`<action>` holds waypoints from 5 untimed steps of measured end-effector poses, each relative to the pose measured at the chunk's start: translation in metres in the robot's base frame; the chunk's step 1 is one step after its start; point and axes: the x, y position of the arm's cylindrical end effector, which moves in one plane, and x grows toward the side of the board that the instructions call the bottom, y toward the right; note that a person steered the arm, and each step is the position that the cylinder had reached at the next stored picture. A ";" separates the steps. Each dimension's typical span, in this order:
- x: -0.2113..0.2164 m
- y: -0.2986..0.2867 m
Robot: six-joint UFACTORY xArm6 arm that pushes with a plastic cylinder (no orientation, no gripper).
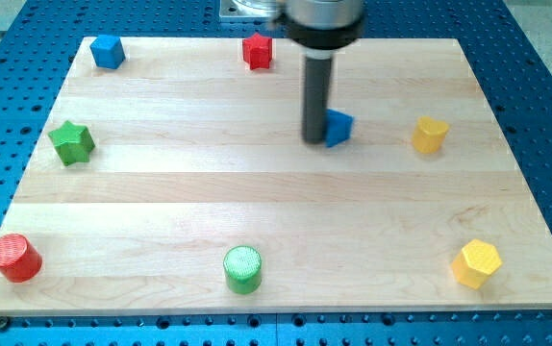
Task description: Move the triangle vertically top to the yellow heart
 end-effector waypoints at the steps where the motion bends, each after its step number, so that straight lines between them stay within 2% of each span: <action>1: 0.024 -0.012; 2: 0.061 0.004; 3: 0.013 0.031; 4: -0.015 0.081; 5: -0.058 0.093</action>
